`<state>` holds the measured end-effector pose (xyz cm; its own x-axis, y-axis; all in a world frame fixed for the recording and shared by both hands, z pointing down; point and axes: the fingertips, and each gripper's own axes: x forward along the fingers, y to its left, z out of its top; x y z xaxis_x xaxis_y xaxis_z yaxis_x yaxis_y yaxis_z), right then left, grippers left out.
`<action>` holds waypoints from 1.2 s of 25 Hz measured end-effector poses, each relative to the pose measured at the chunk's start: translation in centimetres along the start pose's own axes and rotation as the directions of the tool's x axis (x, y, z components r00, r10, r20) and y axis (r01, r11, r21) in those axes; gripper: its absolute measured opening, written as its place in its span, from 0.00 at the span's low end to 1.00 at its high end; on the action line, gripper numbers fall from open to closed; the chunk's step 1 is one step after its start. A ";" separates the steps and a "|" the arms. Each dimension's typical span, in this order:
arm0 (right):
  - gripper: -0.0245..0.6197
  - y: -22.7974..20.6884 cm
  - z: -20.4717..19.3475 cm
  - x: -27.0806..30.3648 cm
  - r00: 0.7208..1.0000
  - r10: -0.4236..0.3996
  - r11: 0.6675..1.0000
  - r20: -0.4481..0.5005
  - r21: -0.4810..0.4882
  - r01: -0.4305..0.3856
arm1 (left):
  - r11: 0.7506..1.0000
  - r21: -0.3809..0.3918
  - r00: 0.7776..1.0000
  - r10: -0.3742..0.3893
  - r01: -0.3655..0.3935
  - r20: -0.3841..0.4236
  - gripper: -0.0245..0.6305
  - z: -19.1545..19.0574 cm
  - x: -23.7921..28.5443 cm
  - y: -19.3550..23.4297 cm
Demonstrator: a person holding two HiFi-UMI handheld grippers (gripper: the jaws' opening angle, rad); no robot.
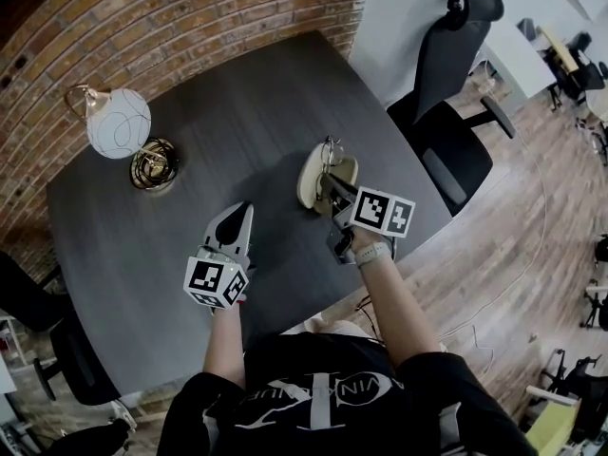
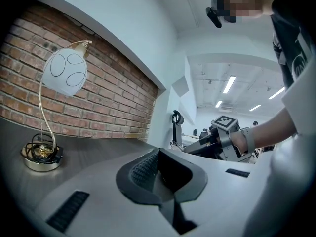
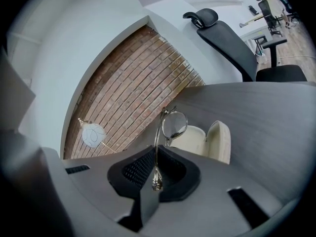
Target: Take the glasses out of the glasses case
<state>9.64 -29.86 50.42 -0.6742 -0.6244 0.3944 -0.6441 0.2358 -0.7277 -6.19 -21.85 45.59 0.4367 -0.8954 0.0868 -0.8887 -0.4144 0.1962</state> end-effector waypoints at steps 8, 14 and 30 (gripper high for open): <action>0.10 2.0 0.0 0.1 0.999 0.040 0.997 -0.020 -0.059 -0.041 | 0.999 0.006 0.999 0.050 -0.050 0.012 0.06 1.3 -1.4 1.2; 0.10 3.4 0.2 -0.5 0.997 0.081 0.990 -0.011 -0.115 -0.082 | 0.997 0.019 0.997 0.070 -0.070 0.017 0.06 2.0 -2.4 1.7; 0.10 9.2 -0.4 -3.7 0.970 0.243 0.925 -0.004 -0.300 -0.233 | 0.989 0.049 0.990 0.134 -0.136 0.051 0.06 4.4 -6.5 2.3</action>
<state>6.07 -25.14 42.50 -0.8122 -0.5450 0.2080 -0.5468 0.5872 -0.5968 -11.71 -17.68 41.16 0.3061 -0.9500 0.0621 -0.9457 -0.2959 0.1347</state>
